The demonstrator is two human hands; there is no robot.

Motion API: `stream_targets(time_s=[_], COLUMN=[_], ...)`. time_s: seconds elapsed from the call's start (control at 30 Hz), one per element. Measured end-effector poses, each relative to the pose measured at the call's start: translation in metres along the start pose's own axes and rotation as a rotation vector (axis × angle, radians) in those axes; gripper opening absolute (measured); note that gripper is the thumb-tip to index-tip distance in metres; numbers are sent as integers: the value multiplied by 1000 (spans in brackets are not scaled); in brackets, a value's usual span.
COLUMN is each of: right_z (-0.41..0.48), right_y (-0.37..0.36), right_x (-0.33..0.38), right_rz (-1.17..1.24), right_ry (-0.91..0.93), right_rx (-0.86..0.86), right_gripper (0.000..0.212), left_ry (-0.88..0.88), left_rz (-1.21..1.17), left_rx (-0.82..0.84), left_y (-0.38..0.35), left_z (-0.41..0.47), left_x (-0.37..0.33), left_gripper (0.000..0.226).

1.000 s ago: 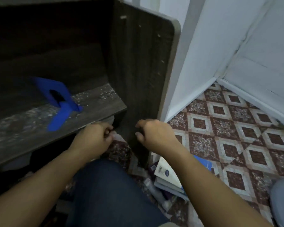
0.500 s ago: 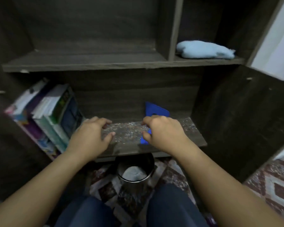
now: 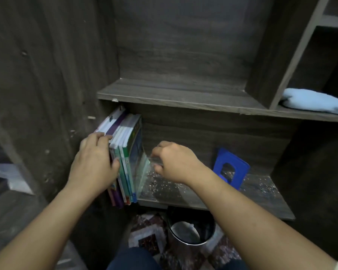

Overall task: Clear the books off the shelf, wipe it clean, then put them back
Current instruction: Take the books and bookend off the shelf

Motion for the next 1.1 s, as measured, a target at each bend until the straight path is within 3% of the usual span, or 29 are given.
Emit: stream_targets(time_s=[0.1, 0.27, 0.43, 0.6, 0.77, 0.9, 1.1], right_z=[23, 56, 72, 70, 76, 78, 65], right_y=[-7, -22, -34, -42, -42, -43, -35], right_x=[12, 24, 28, 22, 8, 1, -11], right_rz=[12, 27, -13, -69, -56, -210, -448], right_ry=[67, 104, 116, 138, 165, 243, 330], right_rx=[-17, 10, -7, -152, -265, -327, -366], right_gripper=[46, 80, 85, 79, 54, 41, 28], left_ry=[-36, -57, -55, -43, -21, -5, 38], left_rz=[67, 213, 267, 277, 275, 271, 305], left_rx=[-10, 15, 4, -10, -25, -36, 9], left_y=[-6, -21, -26, -28, -27, -27, -32], left_z=[-1, -2, -4, -3, -2, -3, -10], left_x=[4, 10, 11, 11, 8, 7, 0], left_gripper=[65, 61, 55, 53, 54, 59, 97])
Point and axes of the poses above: each hand's wrist, its own z-axis towards the middle knuckle, its own y-axis out of the back of the hand, x = y × z, the point moved 4 cm from there along z, towards the middle knuckle, and after that the axes turned 7 degrees about x, right-handed, at the moved point
